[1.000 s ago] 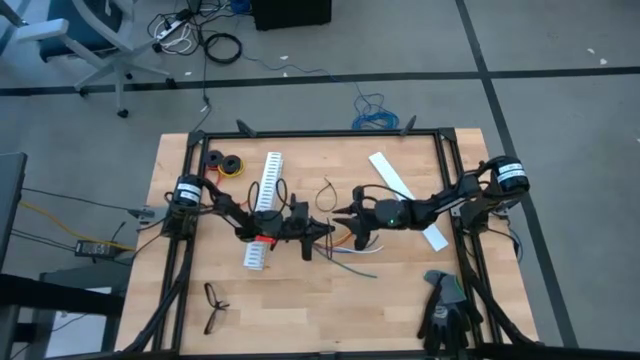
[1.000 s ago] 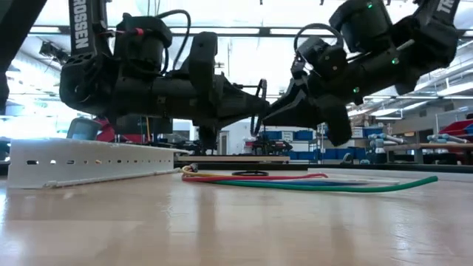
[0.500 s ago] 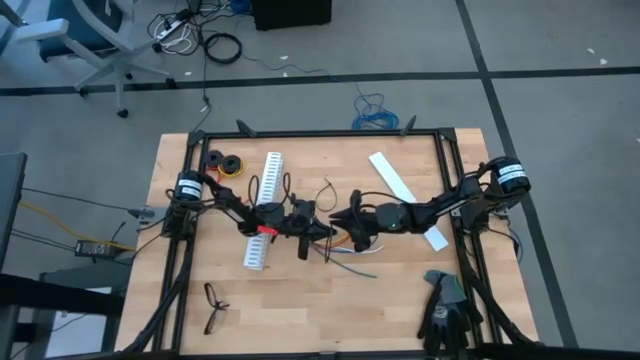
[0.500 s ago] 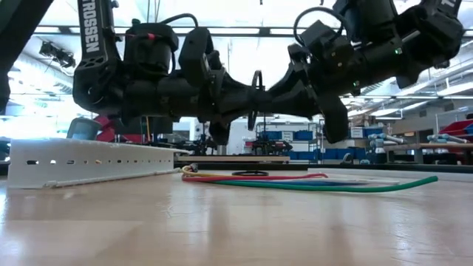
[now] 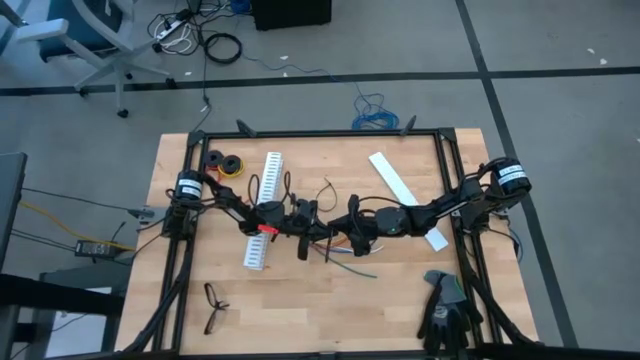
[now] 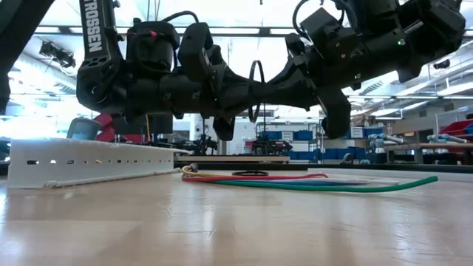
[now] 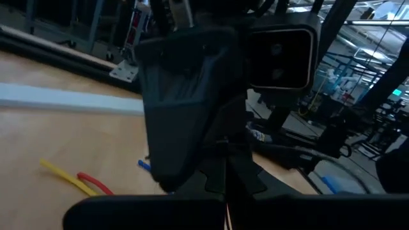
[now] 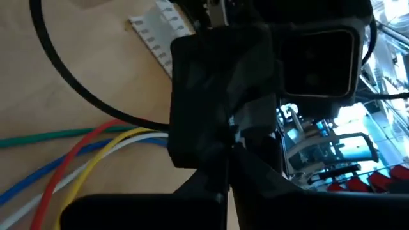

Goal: Ziptie cables
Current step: Insert the black zip tie into the lock head

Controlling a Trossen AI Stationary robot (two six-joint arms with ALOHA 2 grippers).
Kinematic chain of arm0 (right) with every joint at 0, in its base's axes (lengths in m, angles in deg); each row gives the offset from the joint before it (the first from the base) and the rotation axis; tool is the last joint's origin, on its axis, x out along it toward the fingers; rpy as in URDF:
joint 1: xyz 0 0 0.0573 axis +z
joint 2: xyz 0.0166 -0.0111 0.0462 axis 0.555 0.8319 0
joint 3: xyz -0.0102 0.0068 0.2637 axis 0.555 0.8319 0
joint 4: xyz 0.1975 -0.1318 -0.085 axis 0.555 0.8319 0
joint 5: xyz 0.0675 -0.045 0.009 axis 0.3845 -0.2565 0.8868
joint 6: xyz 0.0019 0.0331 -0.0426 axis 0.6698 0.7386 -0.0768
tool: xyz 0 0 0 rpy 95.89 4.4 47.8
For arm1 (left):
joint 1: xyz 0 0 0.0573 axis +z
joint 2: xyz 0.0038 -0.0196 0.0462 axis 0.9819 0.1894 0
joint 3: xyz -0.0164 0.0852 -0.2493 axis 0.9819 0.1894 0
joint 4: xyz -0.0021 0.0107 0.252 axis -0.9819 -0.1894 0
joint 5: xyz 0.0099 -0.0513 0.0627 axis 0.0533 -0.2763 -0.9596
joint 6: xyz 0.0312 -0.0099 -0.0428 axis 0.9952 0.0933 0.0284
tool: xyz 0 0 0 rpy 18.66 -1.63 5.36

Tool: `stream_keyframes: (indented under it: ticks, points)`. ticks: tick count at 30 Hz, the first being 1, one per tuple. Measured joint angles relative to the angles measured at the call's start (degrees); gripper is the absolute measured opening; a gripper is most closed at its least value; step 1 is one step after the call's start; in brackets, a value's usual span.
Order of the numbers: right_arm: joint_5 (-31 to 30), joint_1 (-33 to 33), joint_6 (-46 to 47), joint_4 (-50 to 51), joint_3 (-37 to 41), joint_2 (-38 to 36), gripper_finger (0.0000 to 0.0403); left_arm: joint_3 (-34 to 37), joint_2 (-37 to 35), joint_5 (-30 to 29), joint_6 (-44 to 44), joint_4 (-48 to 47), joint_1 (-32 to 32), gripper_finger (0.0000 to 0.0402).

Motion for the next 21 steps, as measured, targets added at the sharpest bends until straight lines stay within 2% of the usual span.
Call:
stream_keyframes:
  ticks: [8, 17, 21]
  points:
    - [-4.08, -2.44, 5.82, 2.98, 0.00, 0.00, 0.0000, 0.00, -0.04, -0.73, 2.86, 0.65, -1.40, 0.0001]
    - [-1.39, -3.04, 9.58, 3.71, 0.02, 0.00, 0.0000, 0.48, -0.04, -0.78, 3.14, 0.40, -1.82, 0.0001]
    - [-5.44, -2.08, 9.48, 3.63, 0.02, 0.00, 0.0001, 1.80, -0.04, -0.83, 4.35, 0.39, -1.12, 0.0001]
